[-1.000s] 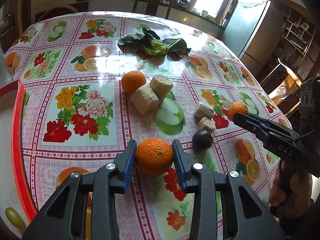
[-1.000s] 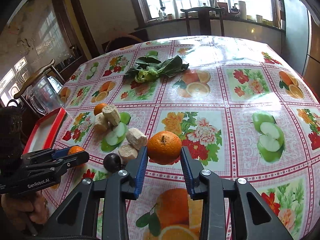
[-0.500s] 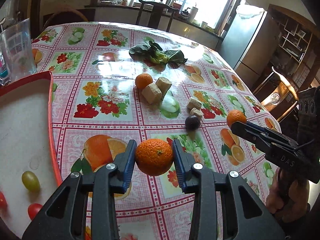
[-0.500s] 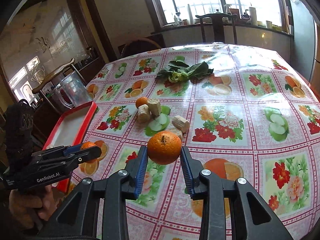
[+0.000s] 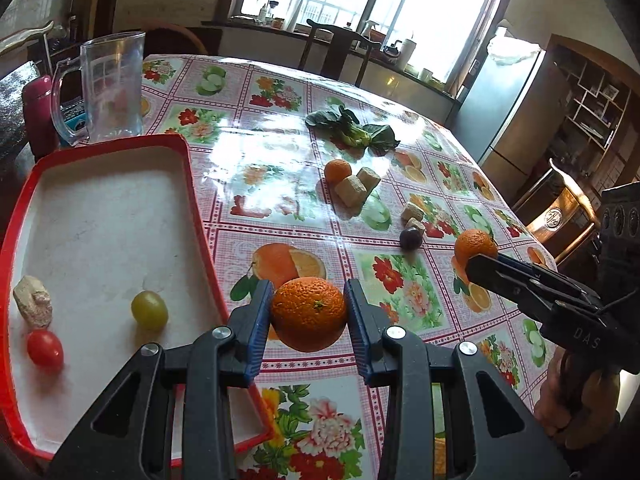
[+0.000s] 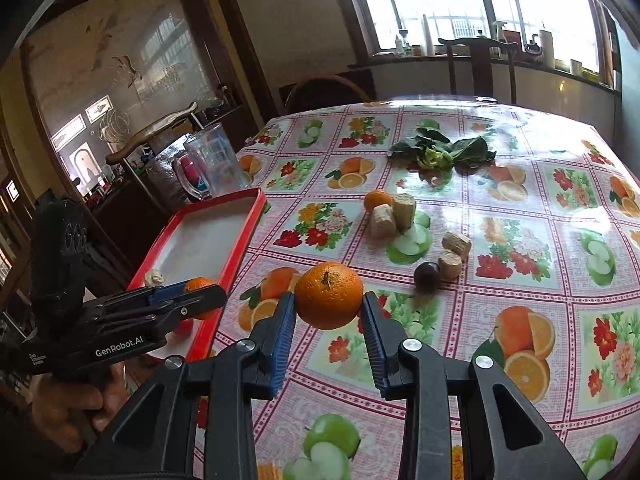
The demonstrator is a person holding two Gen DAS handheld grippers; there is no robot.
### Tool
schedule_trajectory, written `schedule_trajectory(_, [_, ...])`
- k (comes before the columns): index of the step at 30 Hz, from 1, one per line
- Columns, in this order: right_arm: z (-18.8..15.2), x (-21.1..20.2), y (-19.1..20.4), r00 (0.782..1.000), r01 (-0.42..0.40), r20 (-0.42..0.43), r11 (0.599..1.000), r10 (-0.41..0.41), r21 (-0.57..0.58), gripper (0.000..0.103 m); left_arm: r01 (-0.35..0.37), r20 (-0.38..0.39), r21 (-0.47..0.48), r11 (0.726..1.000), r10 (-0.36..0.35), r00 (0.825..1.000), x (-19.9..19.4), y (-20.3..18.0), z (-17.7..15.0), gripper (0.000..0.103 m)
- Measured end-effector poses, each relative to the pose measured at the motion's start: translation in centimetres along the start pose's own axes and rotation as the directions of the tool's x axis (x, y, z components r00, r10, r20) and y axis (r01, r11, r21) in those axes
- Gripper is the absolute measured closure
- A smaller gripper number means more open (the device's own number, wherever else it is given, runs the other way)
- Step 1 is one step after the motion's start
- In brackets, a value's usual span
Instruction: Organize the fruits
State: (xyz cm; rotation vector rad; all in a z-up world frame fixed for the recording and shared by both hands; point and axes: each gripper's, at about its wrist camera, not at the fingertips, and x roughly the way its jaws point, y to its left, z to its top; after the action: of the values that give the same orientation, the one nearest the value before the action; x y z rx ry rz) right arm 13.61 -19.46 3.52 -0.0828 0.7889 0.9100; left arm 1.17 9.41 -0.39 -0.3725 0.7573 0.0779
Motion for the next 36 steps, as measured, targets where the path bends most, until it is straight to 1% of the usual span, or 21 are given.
schedule_trajectory(8, [0.5,0.6,3.2,0.999,-0.035,-0.005,0.999,0.034,-0.036,0.069,-0.027,0.037,-0.040,0.999,0.028,0.999,-2.4,2.7,-0.4,0.069])
schedule_trajectory(19, [1.3,2.8,8.0,0.995,-0.093,-0.029,0.991,0.090,-0.093,0.069,-0.070,0.064,-0.094,0.993,0.076,0.995,-4.5,7.1,-0.4,0.069])
schedule_trajectory(29, [1.8,5.7,11.8,0.990,-0.133,-0.068,0.982,0.124,-0.134,0.069,-0.107,0.080,-0.148,0.983,0.120,0.990,-6.0,11.2,-0.4,0.069])
schedule_trajectory(36, [2.5,8.2,13.2,0.985,-0.150,-0.105,0.979,0.137,-0.137,0.069,-0.130,0.080,-0.168,0.977,0.145,0.986,-6.1,13.3,0.1,0.069])
